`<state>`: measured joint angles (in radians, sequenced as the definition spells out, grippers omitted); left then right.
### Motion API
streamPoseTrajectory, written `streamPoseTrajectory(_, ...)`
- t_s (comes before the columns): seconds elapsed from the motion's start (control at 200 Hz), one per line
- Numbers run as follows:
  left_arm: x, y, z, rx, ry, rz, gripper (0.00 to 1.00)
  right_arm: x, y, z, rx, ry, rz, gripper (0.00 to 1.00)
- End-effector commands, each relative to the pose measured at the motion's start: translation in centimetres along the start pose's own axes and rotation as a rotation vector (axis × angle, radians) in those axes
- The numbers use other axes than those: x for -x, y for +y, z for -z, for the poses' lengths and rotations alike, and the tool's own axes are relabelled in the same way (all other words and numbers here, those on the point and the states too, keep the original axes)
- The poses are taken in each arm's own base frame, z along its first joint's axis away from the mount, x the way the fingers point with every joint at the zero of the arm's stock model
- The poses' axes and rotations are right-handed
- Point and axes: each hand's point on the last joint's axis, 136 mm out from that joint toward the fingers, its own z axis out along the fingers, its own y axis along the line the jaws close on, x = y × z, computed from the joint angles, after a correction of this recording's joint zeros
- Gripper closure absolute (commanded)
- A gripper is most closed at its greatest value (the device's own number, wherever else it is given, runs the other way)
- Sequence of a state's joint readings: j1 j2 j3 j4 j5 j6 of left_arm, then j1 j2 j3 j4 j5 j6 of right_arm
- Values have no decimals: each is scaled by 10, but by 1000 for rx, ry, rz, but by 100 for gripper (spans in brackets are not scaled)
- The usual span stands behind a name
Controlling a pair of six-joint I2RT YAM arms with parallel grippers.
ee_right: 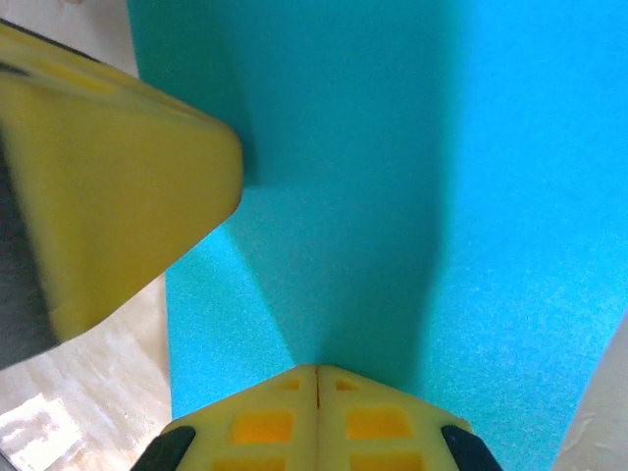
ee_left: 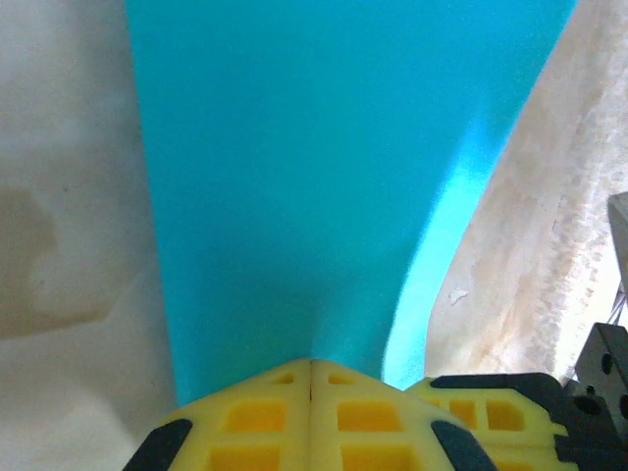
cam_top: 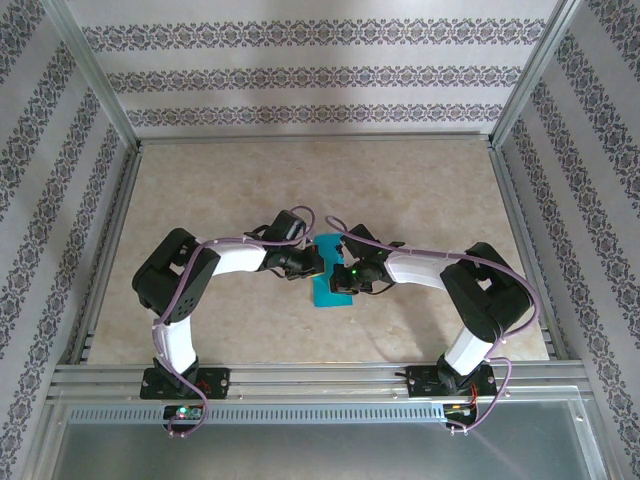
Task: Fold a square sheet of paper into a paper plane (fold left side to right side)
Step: First fold the square sheet of paper in half at the center of the table.
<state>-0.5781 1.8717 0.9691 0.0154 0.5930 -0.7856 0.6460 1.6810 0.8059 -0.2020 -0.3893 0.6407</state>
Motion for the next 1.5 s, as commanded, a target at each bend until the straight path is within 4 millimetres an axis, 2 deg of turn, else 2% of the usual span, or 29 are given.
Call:
streamPoseTrajectory(0.0, 12, 9, -4, 15, -35, -25, 95, -29, -51, -11, -205, 89, -31, 100)
streamPoseTrajectory(0.36, 17, 28, -6, 49, -68, 13, 95, -32, -59, -11, -235, 103, -28, 100)
streamPoseTrajectory(0.62, 36, 36, 0, 70, -123, 17, 95, -34, -64, -12, -244, 110, -33, 100)
streamPoseTrajectory(1.254, 100, 49, 13, 98, -214, 6, 95, -35, -67, -13, -247, 113, -39, 100)
streamPoseTrajectory(1.494, 100, 46, 16, 94, -208, -11, 95, -33, -67, -13, -243, 108, -42, 100)
